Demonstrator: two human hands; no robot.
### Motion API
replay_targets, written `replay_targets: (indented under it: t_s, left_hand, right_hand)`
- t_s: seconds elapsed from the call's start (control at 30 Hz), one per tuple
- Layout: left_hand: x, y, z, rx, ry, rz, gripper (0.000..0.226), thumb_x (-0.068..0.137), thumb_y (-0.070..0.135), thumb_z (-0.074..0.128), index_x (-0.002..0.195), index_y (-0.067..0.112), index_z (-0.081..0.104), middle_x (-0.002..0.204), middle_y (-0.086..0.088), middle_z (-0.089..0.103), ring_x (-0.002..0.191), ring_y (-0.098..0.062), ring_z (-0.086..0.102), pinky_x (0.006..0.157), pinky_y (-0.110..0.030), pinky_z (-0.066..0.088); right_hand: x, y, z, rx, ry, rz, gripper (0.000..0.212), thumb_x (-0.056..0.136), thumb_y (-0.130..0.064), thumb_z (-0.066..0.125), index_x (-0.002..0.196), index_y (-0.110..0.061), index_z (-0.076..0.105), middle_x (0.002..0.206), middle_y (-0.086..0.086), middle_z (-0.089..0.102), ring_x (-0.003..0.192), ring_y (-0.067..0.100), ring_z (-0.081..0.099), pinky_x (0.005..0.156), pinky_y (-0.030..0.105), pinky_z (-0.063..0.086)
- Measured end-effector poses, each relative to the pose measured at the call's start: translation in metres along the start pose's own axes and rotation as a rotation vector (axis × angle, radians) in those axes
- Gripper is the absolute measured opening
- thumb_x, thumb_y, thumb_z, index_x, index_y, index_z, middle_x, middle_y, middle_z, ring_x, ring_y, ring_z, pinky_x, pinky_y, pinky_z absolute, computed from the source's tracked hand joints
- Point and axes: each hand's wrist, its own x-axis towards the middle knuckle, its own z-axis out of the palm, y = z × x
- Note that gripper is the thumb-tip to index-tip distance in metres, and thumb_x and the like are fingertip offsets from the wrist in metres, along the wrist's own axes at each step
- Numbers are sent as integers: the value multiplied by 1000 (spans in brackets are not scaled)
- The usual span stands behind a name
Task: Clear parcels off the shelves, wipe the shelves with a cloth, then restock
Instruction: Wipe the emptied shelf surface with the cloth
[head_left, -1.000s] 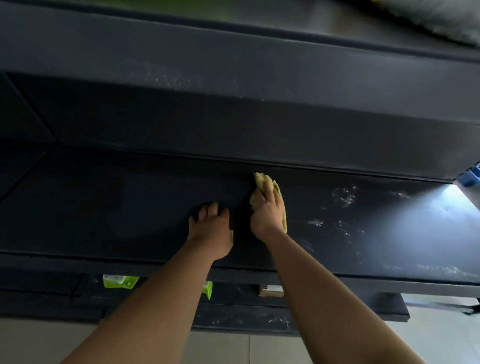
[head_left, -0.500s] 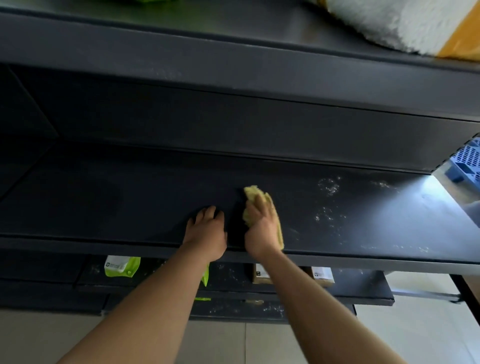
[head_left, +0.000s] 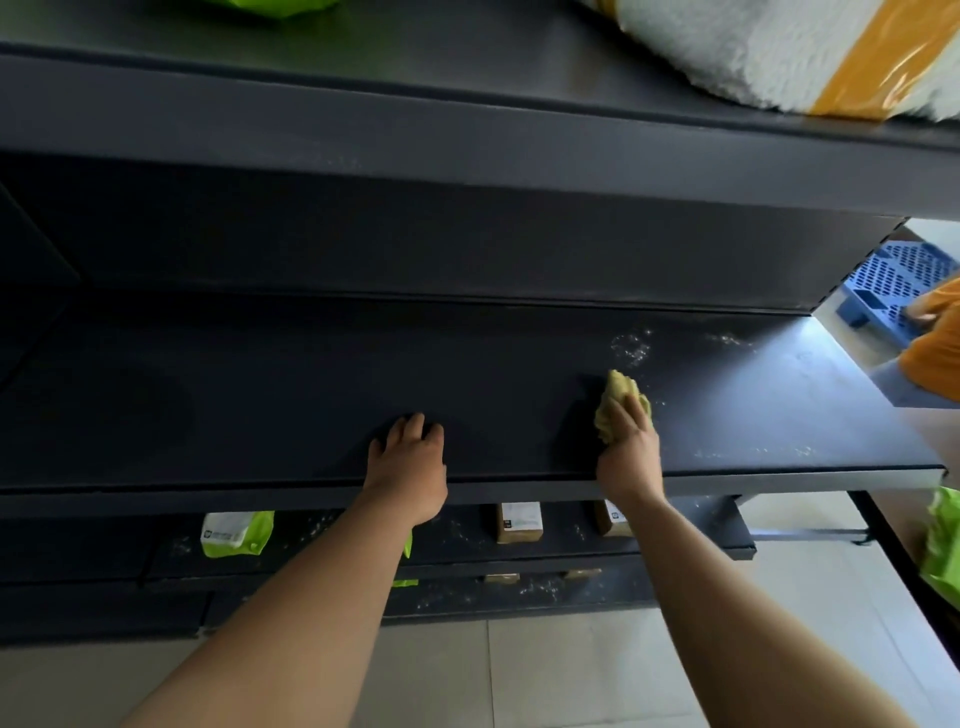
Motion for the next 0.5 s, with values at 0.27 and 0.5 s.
replay_targets:
  t_s: [0.27, 0.5]
  left_hand:
    - [4, 5, -5, 9, 2, 61, 56, 97, 26, 47, 148, 21, 25, 157, -3, 11, 145, -25, 10, 116, -45, 20]
    - [19, 33, -3, -13, 0, 91, 55, 99, 26, 42, 150, 22, 21, 158, -3, 7, 146, -25, 8, 117, -46, 18]
  right_hand:
    - [-41, -49, 58, -197, -254, -335, 74, 85, -2, 43, 152, -24, 21, 161, -6, -10, 147, 25, -7, 120, 37, 4]
    - [-6, -14, 32, -196, -238, -263, 71, 88, -4, 43, 150, -32, 27, 161, -8, -7, 148, 20, -4, 121, 34, 6]
